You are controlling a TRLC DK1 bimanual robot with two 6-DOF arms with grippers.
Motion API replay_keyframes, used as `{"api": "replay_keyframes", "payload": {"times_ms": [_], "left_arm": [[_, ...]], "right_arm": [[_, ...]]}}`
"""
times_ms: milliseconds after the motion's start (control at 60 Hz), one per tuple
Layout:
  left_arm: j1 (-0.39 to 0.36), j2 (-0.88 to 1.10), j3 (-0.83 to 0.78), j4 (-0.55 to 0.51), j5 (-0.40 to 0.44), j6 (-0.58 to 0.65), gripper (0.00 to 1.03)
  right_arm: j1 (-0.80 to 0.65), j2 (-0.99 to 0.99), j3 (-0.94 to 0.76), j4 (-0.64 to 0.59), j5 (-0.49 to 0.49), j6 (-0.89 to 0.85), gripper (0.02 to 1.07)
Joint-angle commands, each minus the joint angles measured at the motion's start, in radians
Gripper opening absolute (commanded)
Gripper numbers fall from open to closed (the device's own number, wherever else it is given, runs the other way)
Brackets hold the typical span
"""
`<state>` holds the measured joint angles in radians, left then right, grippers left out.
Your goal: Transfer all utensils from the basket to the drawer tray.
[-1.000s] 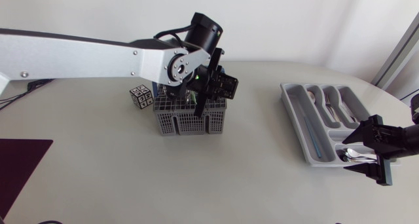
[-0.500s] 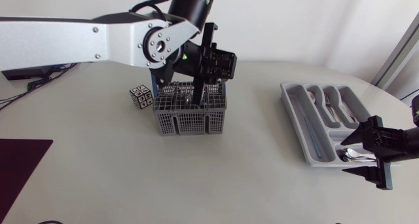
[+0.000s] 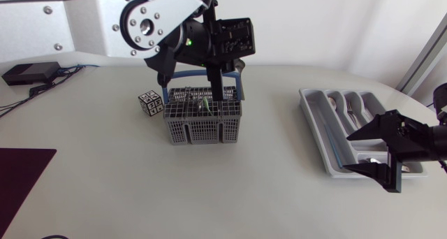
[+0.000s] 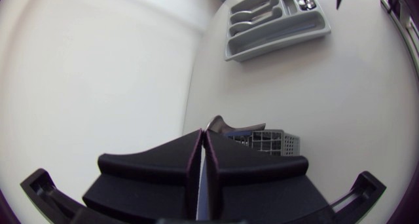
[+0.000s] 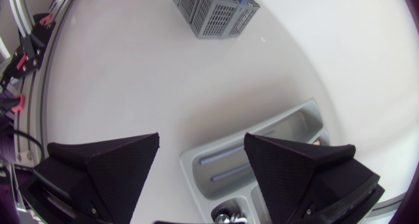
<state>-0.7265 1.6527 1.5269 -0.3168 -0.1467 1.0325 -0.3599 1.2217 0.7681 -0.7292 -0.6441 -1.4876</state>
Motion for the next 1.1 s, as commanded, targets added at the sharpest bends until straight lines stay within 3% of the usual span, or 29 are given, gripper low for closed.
{"api": "replay_keyframes", "payload": {"times_ms": [0, 183, 317, 450, 633, 933, 1083], "left_arm": [[-0.037, -0.021, -0.004, -0.011, -0.033, -0.172, 0.04], [-0.09, -0.001, 0.052, -0.088, -0.067, -0.479, 0.04], [-0.113, 0.03, 0.098, -0.166, -0.067, -0.644, 0.04], [-0.119, 0.047, 0.122, -0.209, -0.054, -0.77, 0.03], [-0.105, 0.076, 0.156, -0.272, 0.006, -0.911, 0.03], [-0.08, 0.116, 0.217, -0.34, 0.093, -1.013, 0.03], [-0.074, 0.125, 0.225, -0.349, 0.111, -1.031, 0.03]], "right_arm": [[0.072, -0.041, -0.02, 0.014, -0.022, 0.176, 0.95], [0.309, -0.133, -0.05, 0.214, 0.02, 0.569, 0.95], [0.518, -0.174, -0.11, 0.441, 0.204, 0.777, 0.95], [0.679, -0.151, -0.128, 0.583, 0.357, 0.9, 0.93], [0.762, -0.08, -0.105, 0.715, 0.48, 0.994, 0.92], [0.863, -0.028, -0.095, 0.875, 0.649, 1.014, 0.57], [0.875, -0.014, -0.082, 0.899, 0.672, 1.015, 0.38]]}}
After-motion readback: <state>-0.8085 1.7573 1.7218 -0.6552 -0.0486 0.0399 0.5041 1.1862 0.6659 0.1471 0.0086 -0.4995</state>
